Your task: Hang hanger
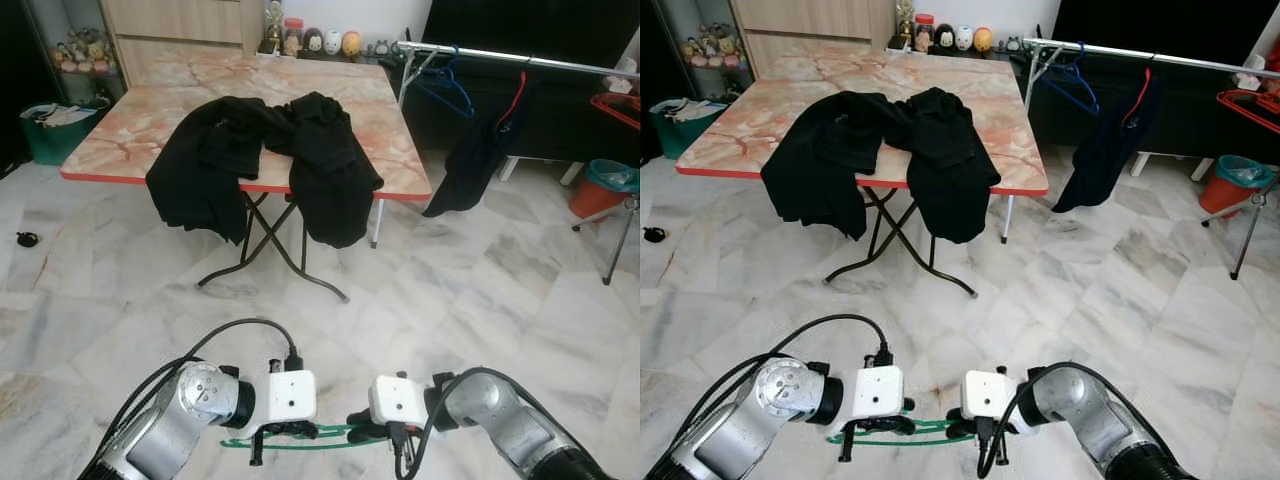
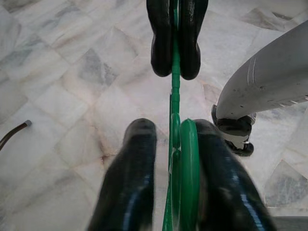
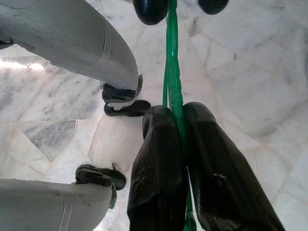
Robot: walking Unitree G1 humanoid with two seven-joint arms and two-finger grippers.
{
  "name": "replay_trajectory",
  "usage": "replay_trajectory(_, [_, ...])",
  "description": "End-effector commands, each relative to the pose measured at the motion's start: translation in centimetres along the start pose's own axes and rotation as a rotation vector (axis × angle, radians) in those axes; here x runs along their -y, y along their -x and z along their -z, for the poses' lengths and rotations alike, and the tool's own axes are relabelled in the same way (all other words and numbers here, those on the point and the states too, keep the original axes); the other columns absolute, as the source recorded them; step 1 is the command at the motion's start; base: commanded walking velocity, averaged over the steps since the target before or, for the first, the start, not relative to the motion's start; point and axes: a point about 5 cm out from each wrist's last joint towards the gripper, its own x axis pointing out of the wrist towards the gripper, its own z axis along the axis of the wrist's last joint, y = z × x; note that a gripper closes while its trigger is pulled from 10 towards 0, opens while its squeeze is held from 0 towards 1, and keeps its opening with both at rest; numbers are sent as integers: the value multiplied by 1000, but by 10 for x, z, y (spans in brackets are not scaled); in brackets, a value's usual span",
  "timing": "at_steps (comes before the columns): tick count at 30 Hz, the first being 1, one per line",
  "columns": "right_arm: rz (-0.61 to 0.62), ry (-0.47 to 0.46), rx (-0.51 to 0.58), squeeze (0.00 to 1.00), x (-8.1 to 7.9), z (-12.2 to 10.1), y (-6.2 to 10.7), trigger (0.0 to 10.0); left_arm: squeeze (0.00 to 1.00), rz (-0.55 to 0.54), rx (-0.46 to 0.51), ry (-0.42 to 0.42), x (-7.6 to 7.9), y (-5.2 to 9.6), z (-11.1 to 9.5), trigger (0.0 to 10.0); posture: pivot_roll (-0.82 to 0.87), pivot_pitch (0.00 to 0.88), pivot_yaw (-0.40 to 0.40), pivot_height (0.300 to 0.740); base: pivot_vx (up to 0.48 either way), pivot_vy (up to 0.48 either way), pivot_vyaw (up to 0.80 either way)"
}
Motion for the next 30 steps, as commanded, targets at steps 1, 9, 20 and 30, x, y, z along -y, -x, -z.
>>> replay_trajectory(1, [0, 2, -11, 0, 1, 2, 2, 0, 1000, 4, 24, -7, 0, 1, -5, 10000, 154, 0, -91, 740, 0, 0, 0])
replay_trajectory(9, [19, -3, -14, 0, 2, 4, 5, 0, 0, -95, -3, 62, -9, 13, 9, 10000, 153, 0, -89, 740, 0, 0, 0])
replay_trajectory(20, [78, -24, -32, 0, 11, 10, 22, 0, 0, -206, 24, 312, -12, 55, 47, 10000, 152, 0, -89, 740, 0, 0, 0])
replay_trajectory(30, [143, -25, -7, 0, 19, 9, 28, 0, 0, -44, 91, 426, 16, 41, 45, 10000, 152, 0, -92, 740, 0, 0, 0])
